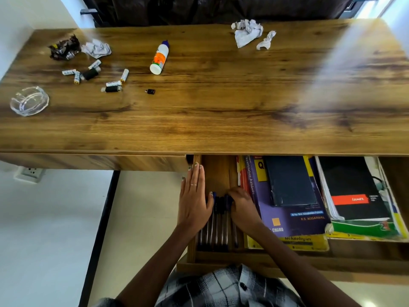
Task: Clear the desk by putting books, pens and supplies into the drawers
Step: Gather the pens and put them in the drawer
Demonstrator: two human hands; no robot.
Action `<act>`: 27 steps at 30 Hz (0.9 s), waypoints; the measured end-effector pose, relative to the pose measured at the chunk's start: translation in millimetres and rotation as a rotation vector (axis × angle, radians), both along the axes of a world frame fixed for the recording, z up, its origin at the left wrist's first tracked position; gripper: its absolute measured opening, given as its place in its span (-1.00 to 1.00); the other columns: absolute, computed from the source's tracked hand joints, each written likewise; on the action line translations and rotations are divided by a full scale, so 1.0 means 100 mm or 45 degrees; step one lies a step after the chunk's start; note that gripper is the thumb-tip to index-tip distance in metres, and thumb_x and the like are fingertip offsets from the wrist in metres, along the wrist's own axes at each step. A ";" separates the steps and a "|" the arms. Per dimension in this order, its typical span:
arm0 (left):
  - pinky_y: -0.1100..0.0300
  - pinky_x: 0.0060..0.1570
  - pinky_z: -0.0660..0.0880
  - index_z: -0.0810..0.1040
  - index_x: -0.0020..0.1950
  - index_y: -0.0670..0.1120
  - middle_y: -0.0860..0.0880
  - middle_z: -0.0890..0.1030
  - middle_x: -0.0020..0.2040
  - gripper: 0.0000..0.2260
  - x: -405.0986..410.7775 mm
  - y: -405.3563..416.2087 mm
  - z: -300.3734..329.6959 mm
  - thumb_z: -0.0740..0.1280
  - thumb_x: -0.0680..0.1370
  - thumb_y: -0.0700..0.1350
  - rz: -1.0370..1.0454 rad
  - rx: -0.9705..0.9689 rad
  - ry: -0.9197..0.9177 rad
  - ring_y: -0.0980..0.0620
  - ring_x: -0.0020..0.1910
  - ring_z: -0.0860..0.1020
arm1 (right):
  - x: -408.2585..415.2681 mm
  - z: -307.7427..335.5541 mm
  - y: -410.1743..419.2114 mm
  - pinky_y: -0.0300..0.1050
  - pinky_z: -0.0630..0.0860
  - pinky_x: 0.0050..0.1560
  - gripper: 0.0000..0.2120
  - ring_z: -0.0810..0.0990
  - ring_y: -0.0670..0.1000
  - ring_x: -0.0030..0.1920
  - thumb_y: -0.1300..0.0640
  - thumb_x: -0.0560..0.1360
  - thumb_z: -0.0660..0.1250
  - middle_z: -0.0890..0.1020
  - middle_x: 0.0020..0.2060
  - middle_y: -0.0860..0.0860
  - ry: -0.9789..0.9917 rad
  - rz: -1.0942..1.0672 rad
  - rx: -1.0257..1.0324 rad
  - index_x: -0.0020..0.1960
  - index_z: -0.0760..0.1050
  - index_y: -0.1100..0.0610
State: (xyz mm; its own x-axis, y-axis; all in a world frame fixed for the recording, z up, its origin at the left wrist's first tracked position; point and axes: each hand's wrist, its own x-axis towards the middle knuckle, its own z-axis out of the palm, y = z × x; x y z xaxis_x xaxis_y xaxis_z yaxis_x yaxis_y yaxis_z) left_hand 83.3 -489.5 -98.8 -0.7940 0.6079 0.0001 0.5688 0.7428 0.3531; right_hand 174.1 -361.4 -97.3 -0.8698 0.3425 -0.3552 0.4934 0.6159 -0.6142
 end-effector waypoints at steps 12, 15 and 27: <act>0.09 0.45 -0.04 0.07 0.54 -0.14 -0.07 0.07 0.55 -0.42 0.00 0.01 0.00 0.15 0.55 -0.06 0.030 0.104 -0.026 0.00 0.52 0.02 | -0.26 0.00 -0.13 0.05 0.32 0.36 -0.41 0.21 0.15 0.39 0.17 0.46 0.33 0.24 0.42 0.09 -0.112 0.281 0.337 0.44 0.21 0.10; 0.10 0.45 -0.06 0.08 0.54 -0.15 -0.08 0.08 0.55 -0.42 0.00 0.01 0.00 0.16 0.55 -0.08 0.028 0.103 -0.021 0.02 0.52 0.01 | -0.32 -0.02 -0.21 0.09 0.34 0.34 -0.43 0.17 0.17 0.41 0.15 0.47 0.33 0.22 0.43 0.09 -0.128 0.414 0.354 0.43 0.24 0.10; 0.03 0.45 0.04 0.13 0.53 -0.16 -0.12 0.14 0.54 -0.41 -0.02 -0.01 -0.05 0.20 0.53 -0.07 -0.009 0.135 0.003 -0.05 0.52 0.07 | -0.25 0.01 -0.17 0.02 0.23 0.38 -0.50 0.23 0.08 0.40 0.11 0.50 0.27 0.31 0.40 0.05 -0.017 0.303 0.398 0.41 0.25 0.07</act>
State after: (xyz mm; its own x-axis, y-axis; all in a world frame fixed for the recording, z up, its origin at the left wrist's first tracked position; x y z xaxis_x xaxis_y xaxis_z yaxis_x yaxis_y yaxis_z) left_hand 81.4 -490.7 -103.8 -0.7898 0.6097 0.0668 0.5746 0.6973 0.4284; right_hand 149.2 -377.9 -96.0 -0.9340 0.2253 -0.2772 0.3208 0.8703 -0.3737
